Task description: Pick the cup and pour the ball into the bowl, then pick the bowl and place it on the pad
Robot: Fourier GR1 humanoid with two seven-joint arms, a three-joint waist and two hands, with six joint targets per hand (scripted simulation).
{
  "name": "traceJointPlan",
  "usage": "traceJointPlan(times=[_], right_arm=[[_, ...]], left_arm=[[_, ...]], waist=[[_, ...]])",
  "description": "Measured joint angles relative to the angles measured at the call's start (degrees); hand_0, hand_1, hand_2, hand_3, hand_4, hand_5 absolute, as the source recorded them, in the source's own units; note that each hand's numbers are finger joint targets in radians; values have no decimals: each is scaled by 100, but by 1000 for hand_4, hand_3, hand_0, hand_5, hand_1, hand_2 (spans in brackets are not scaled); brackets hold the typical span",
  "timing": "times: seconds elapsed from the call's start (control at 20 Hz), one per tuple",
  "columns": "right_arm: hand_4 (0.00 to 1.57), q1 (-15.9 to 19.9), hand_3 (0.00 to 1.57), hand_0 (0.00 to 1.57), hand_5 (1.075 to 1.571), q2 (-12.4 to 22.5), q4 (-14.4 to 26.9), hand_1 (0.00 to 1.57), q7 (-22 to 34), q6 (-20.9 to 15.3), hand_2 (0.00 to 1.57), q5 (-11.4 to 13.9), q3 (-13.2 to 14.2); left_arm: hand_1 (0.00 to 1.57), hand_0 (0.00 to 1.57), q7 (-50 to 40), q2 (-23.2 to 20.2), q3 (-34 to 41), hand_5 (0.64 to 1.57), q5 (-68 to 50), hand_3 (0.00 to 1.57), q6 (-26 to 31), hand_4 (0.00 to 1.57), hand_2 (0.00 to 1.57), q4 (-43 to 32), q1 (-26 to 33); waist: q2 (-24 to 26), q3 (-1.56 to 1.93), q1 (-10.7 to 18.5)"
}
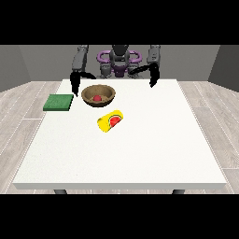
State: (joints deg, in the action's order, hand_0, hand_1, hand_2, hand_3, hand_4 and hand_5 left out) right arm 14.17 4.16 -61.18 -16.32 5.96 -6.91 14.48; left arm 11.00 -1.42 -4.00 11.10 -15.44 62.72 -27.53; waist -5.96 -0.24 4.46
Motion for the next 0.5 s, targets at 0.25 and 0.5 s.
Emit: traceJointPlan(times=[0.25,0.5], right_arm=[[259,410,0,0,1567,29,554,0,-187,-257,0,-69,159],[194,755,0,0,1561,271,1311,0,-472,-206,0,-162,289]], left_arm=[[0,0,428,-221,195,1565,-386,0,591,0,0,217,295],[0,0,396,-410,344,1565,-530,0,890,0,0,493,456]], waist=[[-90,18,124],[-116,24,163]])
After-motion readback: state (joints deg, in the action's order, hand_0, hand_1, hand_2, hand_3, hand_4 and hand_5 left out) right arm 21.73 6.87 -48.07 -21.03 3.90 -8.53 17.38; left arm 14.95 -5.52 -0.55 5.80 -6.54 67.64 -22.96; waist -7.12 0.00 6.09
